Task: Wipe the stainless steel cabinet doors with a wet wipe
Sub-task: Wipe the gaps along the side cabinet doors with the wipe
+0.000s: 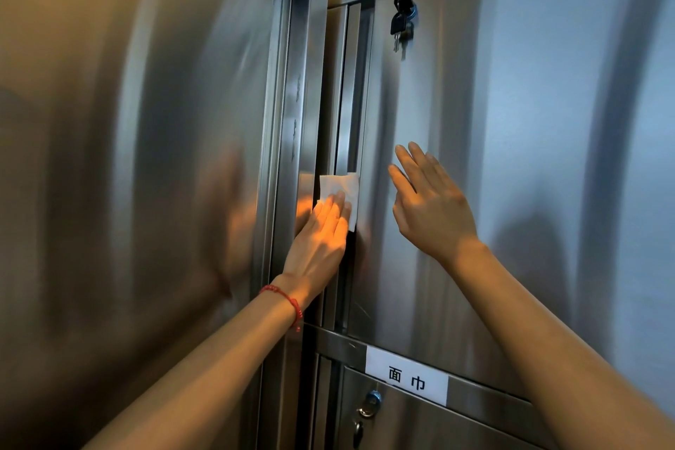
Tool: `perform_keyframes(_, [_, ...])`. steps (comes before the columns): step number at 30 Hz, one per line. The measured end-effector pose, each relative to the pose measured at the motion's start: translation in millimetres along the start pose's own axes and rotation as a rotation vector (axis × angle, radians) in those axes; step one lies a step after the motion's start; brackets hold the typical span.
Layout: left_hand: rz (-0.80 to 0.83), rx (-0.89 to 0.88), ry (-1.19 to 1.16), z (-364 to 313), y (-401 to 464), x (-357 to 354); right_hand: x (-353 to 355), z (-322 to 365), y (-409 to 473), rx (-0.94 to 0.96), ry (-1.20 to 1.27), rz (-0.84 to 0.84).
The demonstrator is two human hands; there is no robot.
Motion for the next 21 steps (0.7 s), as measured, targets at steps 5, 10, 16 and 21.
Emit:
perform_keyframes(5, [0.038, -0.009, -0.032, -4, -14, -6, 1, 1, 0, 0.003, 0.009, -0.004])
perform_keyframes(10, [0.048, 0.015, -0.083, 0, -9, -7, 1, 1, 0, 0.007, 0.001, -0.007])
perform_keyframes(16, [0.042, 0.016, -0.099, -2, -9, -9, 0, 1, 0, 0.005, 0.004, -0.007])
perform_keyframes(21, [0.057, -0.015, -0.104, -6, -23, -10, 1, 0, 0, 0.003, 0.002, -0.014])
Point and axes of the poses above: each hand's wrist, its own y-axis towards the middle knuckle, its own x-axis out of the back of the hand, z = x × y, the point moved 5 cm from there along y, towards the middle knuckle, and after that the axes turned 5 degrees about z, right-handed, at the moved point
